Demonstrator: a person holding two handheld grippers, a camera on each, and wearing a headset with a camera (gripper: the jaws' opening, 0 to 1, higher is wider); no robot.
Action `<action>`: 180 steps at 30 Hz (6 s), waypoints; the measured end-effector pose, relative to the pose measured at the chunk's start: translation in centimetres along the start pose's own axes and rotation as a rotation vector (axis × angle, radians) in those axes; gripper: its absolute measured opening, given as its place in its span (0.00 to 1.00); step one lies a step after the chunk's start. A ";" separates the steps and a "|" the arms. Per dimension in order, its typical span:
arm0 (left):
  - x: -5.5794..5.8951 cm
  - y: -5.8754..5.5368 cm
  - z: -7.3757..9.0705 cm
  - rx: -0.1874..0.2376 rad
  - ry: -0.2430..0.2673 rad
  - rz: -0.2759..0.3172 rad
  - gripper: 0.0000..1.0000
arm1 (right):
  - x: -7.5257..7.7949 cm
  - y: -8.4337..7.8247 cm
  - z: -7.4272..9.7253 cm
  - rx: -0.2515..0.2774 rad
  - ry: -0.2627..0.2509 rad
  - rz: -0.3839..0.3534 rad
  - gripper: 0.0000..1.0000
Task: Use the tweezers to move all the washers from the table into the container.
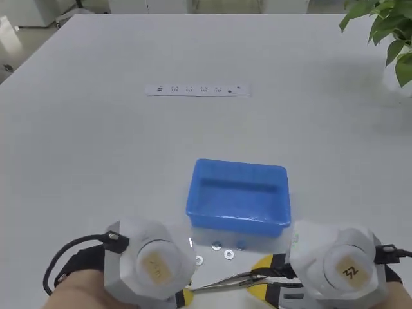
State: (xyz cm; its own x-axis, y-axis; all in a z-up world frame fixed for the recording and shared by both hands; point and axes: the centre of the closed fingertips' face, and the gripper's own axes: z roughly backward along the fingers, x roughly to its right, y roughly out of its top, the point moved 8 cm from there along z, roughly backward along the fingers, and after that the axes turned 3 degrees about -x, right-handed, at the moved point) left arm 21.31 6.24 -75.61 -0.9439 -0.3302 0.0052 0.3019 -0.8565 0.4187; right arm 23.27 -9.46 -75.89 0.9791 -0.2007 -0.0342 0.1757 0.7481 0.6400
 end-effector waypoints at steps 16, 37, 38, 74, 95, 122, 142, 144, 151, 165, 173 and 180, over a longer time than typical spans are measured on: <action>-0.1 1.3 1.4 0.005 0.078 -0.199 0.00 | 0.1 0.2 0.0 0.001 -0.008 0.017 0.14; 1.8 7.3 6.3 0.178 0.081 -0.363 0.00 | 0.0 0.7 1.0 0.027 -0.027 0.094 0.06; 1.8 7.5 6.6 0.182 0.084 -0.359 0.00 | -0.1 0.9 1.0 0.040 -0.028 0.089 0.06; -0.5 11.6 5.5 0.233 -0.098 -0.171 0.00 | 0.9 2.0 2.6 0.167 0.012 -0.032 0.05; -0.2 2.9 8.0 0.501 0.155 0.371 0.39 | 2.4 1.5 3.9 0.315 0.008 -0.344 0.02; -0.5 0.2 11.9 0.766 0.390 0.538 0.70 | 9.9 4.8 6.0 0.348 -0.254 -0.348 0.03; -0.8 0.1 11.9 0.762 0.398 0.532 0.74 | 11.5 2.9 3.1 0.280 -0.289 -0.372 0.03; -0.8 0.1 12.0 0.762 0.401 0.529 0.75 | 11.3 2.9 3.1 0.284 -0.284 -0.374 0.03; -0.7 0.3 11.9 0.760 0.396 0.527 0.75 | 10.3 3.8 4.8 0.380 -0.288 -0.400 0.03; -0.6 0.5 11.6 0.757 0.379 0.523 0.74 | 5.6 5.4 6.0 0.522 -0.156 -0.400 0.03; -0.5 0.2 11.4 0.739 0.380 0.514 0.74 | 4.7 4.3 3.5 0.443 -0.120 -0.389 0.03; -0.5 -0.2 11.6 0.730 0.389 0.518 0.73 | 4.5 3.7 1.6 0.349 -0.123 -0.328 0.03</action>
State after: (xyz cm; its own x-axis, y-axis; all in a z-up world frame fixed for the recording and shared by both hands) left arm 20.12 11.16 -65.13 -0.5679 -0.8168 0.1014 0.3857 -0.1553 0.9095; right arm 28.19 -8.65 -72.45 0.8549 -0.4788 -0.1997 0.4073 0.3811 0.8300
